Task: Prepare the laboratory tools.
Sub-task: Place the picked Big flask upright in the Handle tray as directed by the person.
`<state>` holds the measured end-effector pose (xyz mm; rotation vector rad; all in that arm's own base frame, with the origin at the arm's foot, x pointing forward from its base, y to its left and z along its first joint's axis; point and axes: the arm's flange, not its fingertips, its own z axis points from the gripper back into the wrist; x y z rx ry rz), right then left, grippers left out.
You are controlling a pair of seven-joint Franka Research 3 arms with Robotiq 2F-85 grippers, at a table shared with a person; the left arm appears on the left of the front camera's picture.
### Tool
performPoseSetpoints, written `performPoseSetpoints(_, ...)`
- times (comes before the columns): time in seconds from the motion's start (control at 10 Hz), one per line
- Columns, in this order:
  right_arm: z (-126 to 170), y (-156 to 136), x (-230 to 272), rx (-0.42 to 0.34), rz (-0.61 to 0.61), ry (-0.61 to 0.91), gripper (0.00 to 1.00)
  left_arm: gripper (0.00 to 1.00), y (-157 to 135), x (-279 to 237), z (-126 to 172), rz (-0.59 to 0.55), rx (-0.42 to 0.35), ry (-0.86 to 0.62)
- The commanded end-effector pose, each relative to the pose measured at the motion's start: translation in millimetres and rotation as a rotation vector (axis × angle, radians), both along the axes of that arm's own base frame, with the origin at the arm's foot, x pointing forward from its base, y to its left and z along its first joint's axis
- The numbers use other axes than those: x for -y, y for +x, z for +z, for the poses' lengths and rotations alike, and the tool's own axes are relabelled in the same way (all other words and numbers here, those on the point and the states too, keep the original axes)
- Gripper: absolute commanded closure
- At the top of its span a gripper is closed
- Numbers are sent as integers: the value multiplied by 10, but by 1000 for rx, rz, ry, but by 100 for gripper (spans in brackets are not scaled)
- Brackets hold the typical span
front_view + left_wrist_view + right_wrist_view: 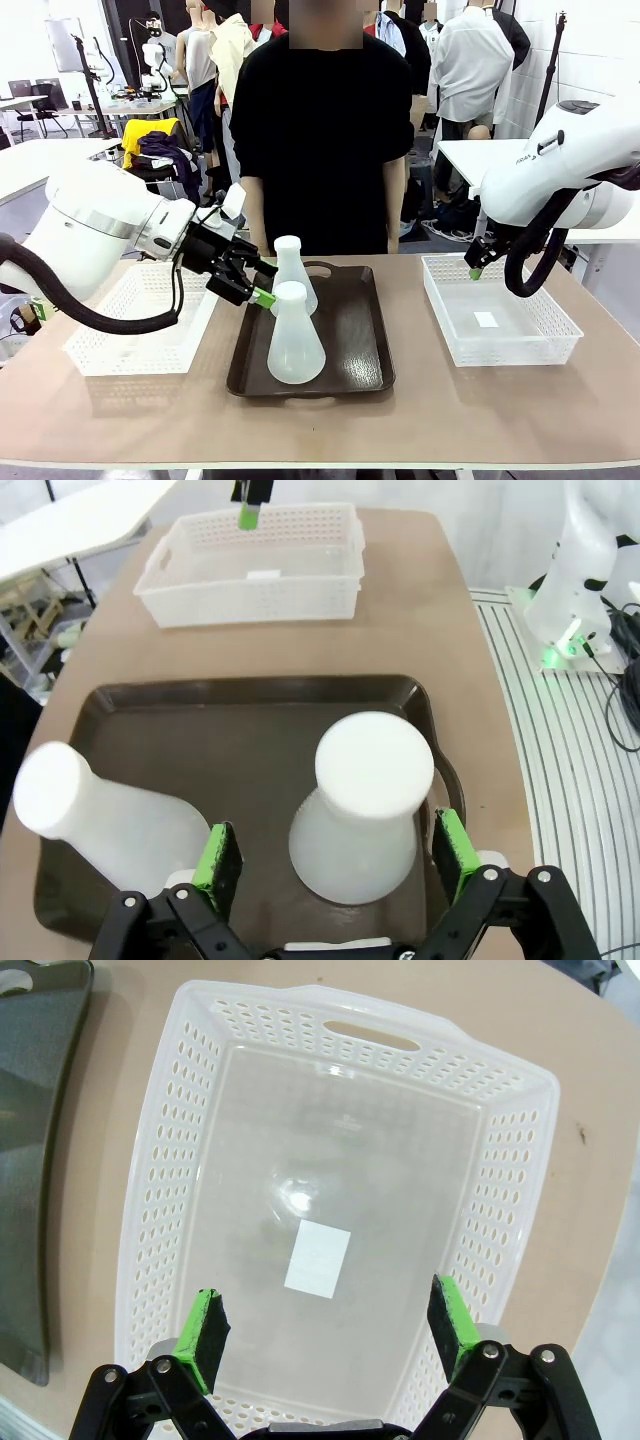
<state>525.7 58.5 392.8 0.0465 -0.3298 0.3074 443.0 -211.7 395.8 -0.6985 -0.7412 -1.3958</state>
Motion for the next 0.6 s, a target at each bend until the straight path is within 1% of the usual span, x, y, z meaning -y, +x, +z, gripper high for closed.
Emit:
performPoseSetpoints(0.0, 1, -3, 15, -4, 0, -4, 0, 0, -3, 49, 42, -5, 34, -7)
performPoseSetpoints(0.5, 1, -3, 15, -4, 0, -4, 0, 0, -3, 49, 42, -5, 34, -7)
